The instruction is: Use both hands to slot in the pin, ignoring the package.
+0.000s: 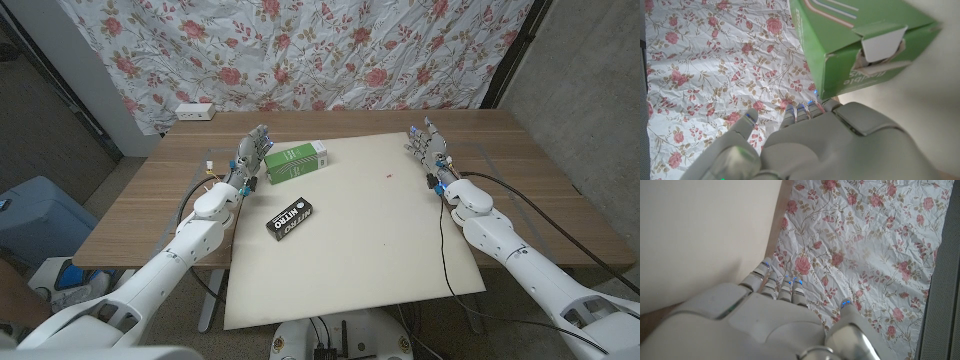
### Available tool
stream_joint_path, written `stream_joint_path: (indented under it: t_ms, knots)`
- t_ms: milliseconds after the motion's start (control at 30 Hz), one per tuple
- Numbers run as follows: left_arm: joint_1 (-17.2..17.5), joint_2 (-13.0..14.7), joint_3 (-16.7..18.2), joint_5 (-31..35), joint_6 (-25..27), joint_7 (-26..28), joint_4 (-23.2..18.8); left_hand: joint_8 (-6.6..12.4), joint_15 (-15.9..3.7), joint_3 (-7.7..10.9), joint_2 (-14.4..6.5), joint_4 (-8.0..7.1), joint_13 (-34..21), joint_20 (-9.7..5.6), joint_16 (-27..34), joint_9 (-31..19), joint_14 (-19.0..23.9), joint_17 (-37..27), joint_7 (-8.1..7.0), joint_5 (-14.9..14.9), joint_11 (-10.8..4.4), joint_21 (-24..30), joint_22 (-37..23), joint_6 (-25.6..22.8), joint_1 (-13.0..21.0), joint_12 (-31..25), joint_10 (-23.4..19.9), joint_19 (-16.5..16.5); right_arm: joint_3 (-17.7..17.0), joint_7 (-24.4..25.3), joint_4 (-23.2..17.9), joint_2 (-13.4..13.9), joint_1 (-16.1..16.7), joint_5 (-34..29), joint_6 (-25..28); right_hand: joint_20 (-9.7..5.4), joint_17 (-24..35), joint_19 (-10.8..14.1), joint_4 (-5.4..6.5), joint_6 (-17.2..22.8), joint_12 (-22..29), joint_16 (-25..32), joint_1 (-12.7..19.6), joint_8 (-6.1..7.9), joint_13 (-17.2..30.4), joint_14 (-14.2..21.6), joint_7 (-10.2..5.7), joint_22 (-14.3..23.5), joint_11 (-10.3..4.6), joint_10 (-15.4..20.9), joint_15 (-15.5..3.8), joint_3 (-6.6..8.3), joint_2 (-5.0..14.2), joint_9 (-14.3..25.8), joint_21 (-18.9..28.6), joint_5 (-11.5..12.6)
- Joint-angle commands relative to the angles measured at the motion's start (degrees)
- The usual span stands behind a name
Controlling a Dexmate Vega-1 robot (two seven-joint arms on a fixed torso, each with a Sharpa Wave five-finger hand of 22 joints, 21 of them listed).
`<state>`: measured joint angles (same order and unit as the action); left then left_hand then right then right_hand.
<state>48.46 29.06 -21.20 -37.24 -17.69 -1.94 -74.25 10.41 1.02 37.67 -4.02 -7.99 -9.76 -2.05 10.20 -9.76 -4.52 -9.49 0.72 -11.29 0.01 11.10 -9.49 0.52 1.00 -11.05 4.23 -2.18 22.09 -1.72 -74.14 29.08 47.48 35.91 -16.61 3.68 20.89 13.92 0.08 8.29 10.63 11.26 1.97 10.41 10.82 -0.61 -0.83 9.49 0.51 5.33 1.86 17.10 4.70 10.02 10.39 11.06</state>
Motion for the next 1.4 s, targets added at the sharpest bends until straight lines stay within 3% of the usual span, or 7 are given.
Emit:
stream_joint_path:
  t_ms: [33, 367, 667, 833, 1067, 1400]
  knots:
    - [0.53, 0.07, 0.12, 0.42, -1.15, -0.24, 0.15, 0.36, -0.19, 0.53, -4.82, 0.17, -0.21, -0.42, 0.32, -0.13, -0.35, -0.26, 0.47, -0.24, -0.1, 0.26, -0.27, -0.16, 0.28, -0.31, 0.27, -0.69, 1.22, 0.46, 1.02, -0.4, -0.86, -2.4, -1.3, -0.03, -0.02, 0.37, -0.11, 0.71, 0.47, 0.39, 0.46, 0.34, 0.2, 0.2, -0.17, 0.24, -0.08, 0.66, 0.17, 0.44, 0.19, 0.26, 0.4, 0.55]
    - [1.26, 1.29, 0.4, 1.25, 0.28, 1.72, -2.22, 0.23, -0.75, 0.78, -4.83, 0.6, -0.19, 0.08, 0.36, -0.12, 0.33, -0.22, -0.02, -0.21, -0.64, 0.22, -0.27, -0.26, 0.5, -0.33, -0.25, -0.91, 1.3, 1.32, 2.06, -0.74, -0.96, -4.04, -3.69, -0.42, -0.48, 0.46, -0.39, 1.0, 0.65, 0.38, 0.87, 0.44, 0.16, 0.49, -0.33, 0.23, -0.21, 1.2, -0.09, 0.74, 0.33, 0.23, 0.44, 0.72]
    - [0.96, 2.34, 0.63, -0.11, 1.78, -0.29, -2.34, 0.19, -1.27, 0.96, -4.81, 0.86, -0.15, 0.33, 0.37, -0.11, 0.87, -0.2, -0.28, -0.18, -0.92, 0.04, -0.27, -0.47, 0.6, -0.35, -0.76, -0.65, 1.46, 0.79, 1.38, 0.1, -0.64, -4.59, -3.83, -0.83, -1.03, 0.58, -0.86, 1.22, 0.69, 0.41, 1.52, 0.49, 0.12, 0.92, -0.56, 0.21, -0.39, 1.47, -0.31, 1.17, 0.53, 0.21, 0.48, 0.86]
    - [1.03, 3.23, 0.75, -0.47, 3.26, -0.49, -3.21, 0.18, -1.55, 1.03, -4.78, 0.97, -0.13, 0.23, 0.36, -0.11, 1.1, -0.19, -0.42, -0.17, -1.1, -0.06, -0.28, -0.58, 0.62, -0.33, -0.96, -0.45, 2.19, 1.75, -0.29, 1.6, -0.56, -7.02, -2.83, -1.35, -1.41, 0.35, -1.24, 1.64, 0.74, 0.37, 1.97, 0.6, 0.1, 1.07, -0.86, 0.2, -0.54, 1.72, -0.69, 1.44, 0.61, 0.19, 0.38, 0.91]
    - [0.77, 3.41, 0.6, -0.64, 3.92, -0.86, -3.33, 0.17, -1.86, 1.14, -4.74, 1.12, -0.1, 0.03, 0.43, -0.1, 1.72, -0.18, -0.6, -0.13, -1.36, -0.19, -0.28, -0.8, 0.63, -0.32, -1.36, -0.12, 2.88, 1.77, -2.25, 3.77, -0.89, -9.41, -1.28, -3.46, -1.93, -0.12, -1.76, 1.79, 0.71, 0.4, 2.45, 0.55, 0.06, 1.19, -1.09, 0.15, -0.19, 1.94, -2.02, 1.68, 0.73, 0.17, 0.22, 0.87]
    - [0.34, 3.83, 0.22, -0.66, 5.17, -1.32, -3.45, 0.28, -2.21, 1.29, -4.67, 1.29, -0.07, -0.12, 0.42, -0.1, 2.52, -0.16, -0.91, -0.08, -1.99, -0.53, -0.29, -1.5, 0.6, -0.37, -2.2, 0.93, 4.96, 2.9, -2.83, 7.12, -2.78, -17.89, -2.18, -3.85, -2.24, -0.55, -1.6, 0.87, 0.33, 0.62, 1.79, 0.15, -0.04, 1.58, -0.35, 0.1, -0.25, 1.16, -2.6, 1.4, 0.54, 0.16, 0.1, 0.7]
